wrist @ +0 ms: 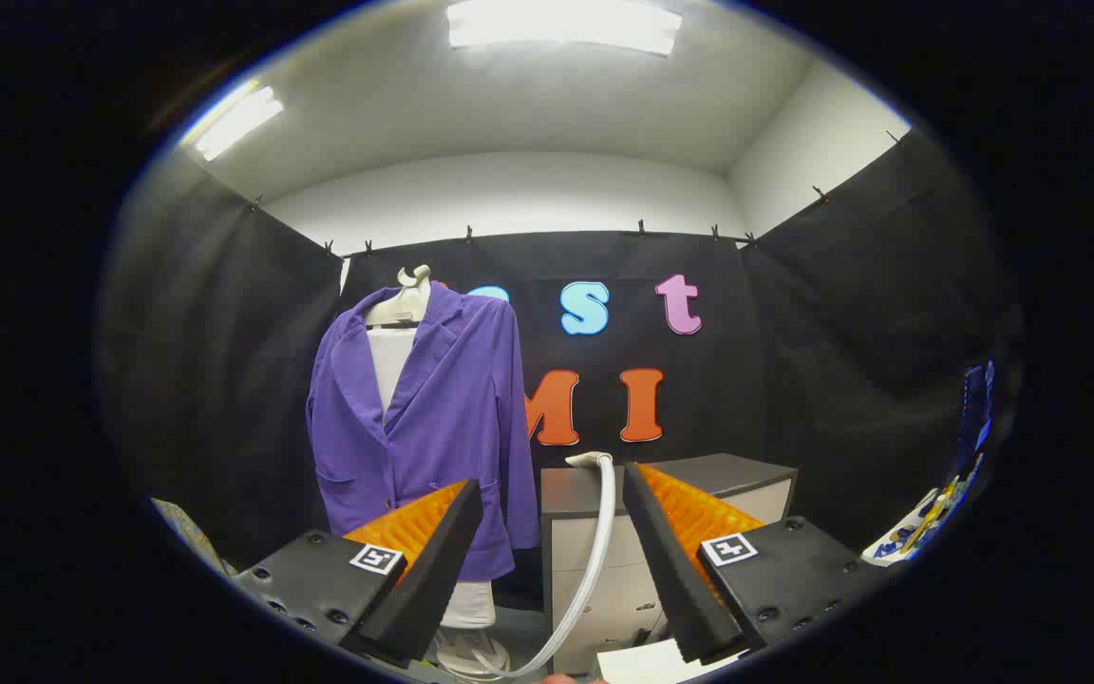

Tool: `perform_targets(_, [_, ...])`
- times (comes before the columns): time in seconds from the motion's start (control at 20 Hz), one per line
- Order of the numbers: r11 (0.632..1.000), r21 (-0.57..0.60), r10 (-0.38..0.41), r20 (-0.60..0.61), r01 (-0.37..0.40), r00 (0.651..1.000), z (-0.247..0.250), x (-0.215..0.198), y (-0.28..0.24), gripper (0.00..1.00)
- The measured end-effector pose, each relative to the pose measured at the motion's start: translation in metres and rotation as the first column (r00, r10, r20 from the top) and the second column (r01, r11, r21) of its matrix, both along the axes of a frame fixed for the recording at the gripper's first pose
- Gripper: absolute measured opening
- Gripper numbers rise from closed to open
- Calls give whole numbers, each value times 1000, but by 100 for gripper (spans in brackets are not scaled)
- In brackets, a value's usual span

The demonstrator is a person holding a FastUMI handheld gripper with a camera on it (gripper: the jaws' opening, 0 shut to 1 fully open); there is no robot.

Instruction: Iron the clothes twice with a garment steamer, once on the left side and once on the right side.

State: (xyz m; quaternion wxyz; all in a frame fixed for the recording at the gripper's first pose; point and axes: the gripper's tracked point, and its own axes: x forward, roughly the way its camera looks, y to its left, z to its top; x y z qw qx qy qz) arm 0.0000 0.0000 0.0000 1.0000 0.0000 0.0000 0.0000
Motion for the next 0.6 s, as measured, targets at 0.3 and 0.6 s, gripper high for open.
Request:
perform_targets(0.3, [1000,0,-2,-7,2,1000,-2,1,0,99])
perform_targets(0.6, [1000,3,-4,-18,4,1000,-6,5,-2,99])
